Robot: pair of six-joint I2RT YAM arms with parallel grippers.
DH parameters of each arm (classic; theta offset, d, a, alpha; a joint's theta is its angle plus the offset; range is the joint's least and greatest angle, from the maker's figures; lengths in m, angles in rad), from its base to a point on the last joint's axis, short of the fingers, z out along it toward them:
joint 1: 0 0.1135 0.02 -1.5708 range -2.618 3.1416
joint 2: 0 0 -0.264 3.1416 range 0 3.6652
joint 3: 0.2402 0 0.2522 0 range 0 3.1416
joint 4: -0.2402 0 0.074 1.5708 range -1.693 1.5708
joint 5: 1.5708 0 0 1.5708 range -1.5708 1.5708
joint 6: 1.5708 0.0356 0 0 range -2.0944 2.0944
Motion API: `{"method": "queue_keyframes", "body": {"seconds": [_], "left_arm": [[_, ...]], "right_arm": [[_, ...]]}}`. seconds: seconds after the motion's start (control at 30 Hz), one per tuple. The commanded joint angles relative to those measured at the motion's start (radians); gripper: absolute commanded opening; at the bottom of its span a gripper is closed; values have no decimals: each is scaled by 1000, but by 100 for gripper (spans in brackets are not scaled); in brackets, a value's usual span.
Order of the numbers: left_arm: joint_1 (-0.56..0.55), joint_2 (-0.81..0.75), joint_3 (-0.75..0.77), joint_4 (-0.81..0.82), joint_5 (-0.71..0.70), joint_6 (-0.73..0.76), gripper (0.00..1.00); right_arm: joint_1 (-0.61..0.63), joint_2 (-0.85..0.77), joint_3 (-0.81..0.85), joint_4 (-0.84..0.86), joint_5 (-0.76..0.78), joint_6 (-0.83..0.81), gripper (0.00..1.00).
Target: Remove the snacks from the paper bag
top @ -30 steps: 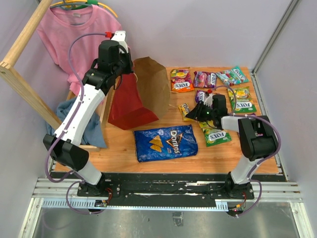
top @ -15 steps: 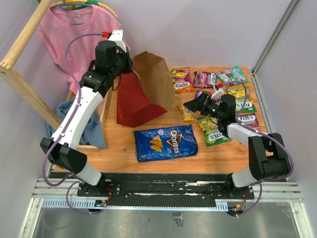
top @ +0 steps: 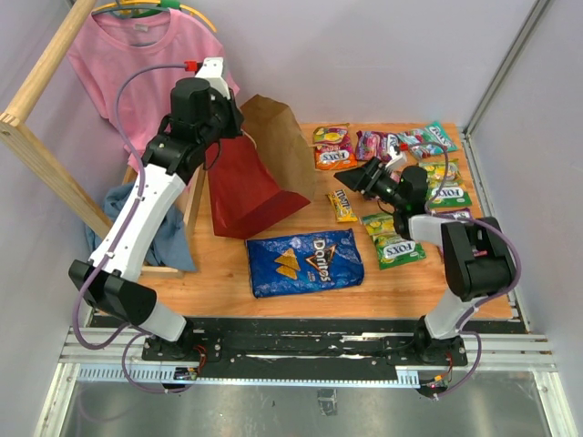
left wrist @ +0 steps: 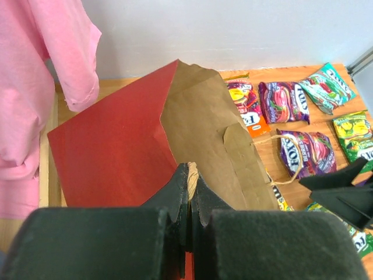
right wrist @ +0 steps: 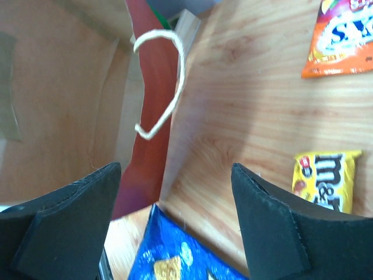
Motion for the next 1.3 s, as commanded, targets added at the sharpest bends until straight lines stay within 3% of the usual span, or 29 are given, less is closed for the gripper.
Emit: {"method": "queue_keyframes", "body": {"seconds": [0.0,0.23,0.43,0.47,0.57,0.6,0.77,1.0,1.27], "left_arm": [[5,-47,-26,49,35,-12,1],[5,-53,-35,44,27,-1,1],[3,-54,-40,49,24,2,1],[6,-54,-40,49,24,3,1],[5,-52,-40,47,20,9,1],[6,-52,-38,46,18,10,1],[5,-44,-36,48,11,8,1],[6,-15,-8,62,20,1,1],[7,66,76,60,-4,25,2]], "right_arm": [[7,94,95,163,-18,90,76],[26,232,220,261,-35,191,68],[50,295,298,266,-47,234,49],[52,302,305,268,-49,239,43],[57,312,318,275,-55,256,7],[58,311,322,275,-60,262,2],[67,255,345,212,-79,242,1],[111,120,494,-166,-74,37,1],[121,160,755,-438,-83,-42,1]]}}
